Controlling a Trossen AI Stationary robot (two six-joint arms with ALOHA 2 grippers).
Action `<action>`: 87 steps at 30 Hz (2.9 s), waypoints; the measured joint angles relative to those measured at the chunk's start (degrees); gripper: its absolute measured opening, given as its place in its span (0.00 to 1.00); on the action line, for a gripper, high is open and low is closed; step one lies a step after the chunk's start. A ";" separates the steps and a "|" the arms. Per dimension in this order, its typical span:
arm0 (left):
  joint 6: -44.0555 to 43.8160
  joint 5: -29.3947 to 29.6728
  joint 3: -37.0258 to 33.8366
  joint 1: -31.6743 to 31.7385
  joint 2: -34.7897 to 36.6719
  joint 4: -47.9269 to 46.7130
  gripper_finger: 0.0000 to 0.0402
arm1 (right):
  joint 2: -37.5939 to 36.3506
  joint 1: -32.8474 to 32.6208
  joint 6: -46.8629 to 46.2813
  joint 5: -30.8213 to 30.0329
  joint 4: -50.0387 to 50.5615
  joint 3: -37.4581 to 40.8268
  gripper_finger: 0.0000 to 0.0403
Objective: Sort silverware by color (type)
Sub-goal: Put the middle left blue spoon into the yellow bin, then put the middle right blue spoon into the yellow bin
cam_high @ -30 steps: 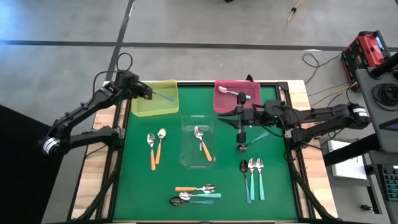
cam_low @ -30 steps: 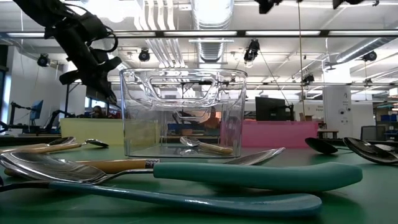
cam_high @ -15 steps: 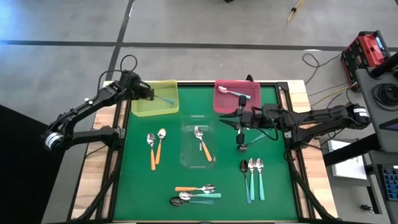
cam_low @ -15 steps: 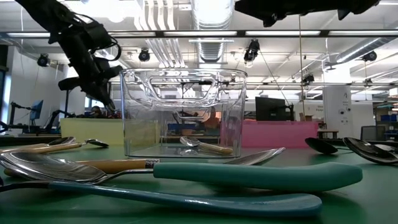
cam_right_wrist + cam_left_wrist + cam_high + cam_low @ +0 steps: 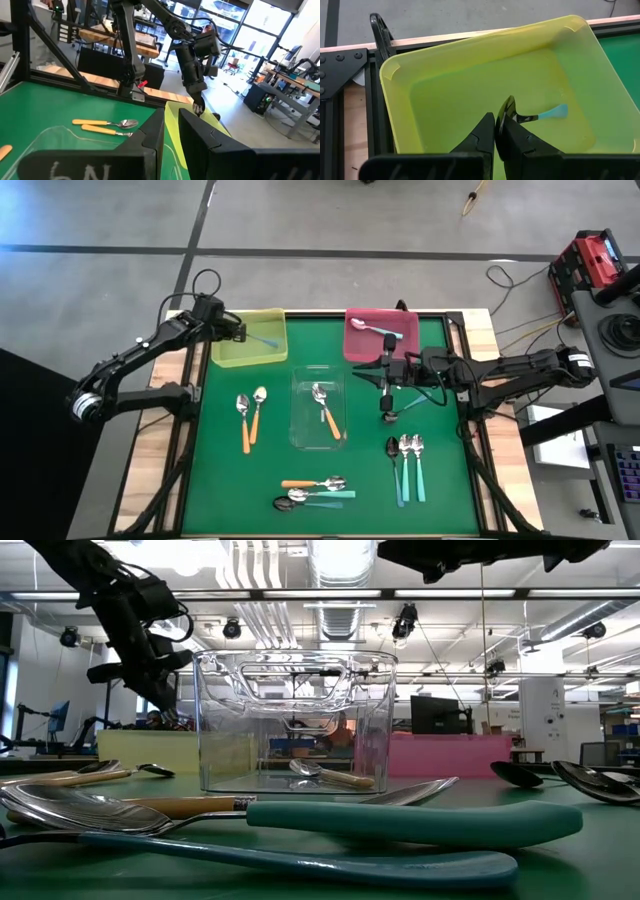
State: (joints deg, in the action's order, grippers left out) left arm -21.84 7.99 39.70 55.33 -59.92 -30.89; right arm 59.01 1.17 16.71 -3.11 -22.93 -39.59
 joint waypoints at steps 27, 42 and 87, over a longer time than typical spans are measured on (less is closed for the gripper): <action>0.30 0.48 0.00 0.02 -0.02 -0.33 0.04 | 0.04 0.00 0.39 -0.02 0.17 0.00 0.12; 0.48 0.52 0.00 0.00 -0.02 -0.26 0.07 | 0.04 0.00 0.45 -0.02 0.19 0.00 0.12; 18.73 9.46 -25.37 -57.79 21.21 52.86 0.07 | 6.93 -0.15 -25.51 -8.94 5.67 -7.11 0.12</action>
State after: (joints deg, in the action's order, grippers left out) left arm -3.12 17.45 14.33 -2.46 -38.72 21.97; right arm 65.94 1.02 -8.80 -12.05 -17.26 -46.70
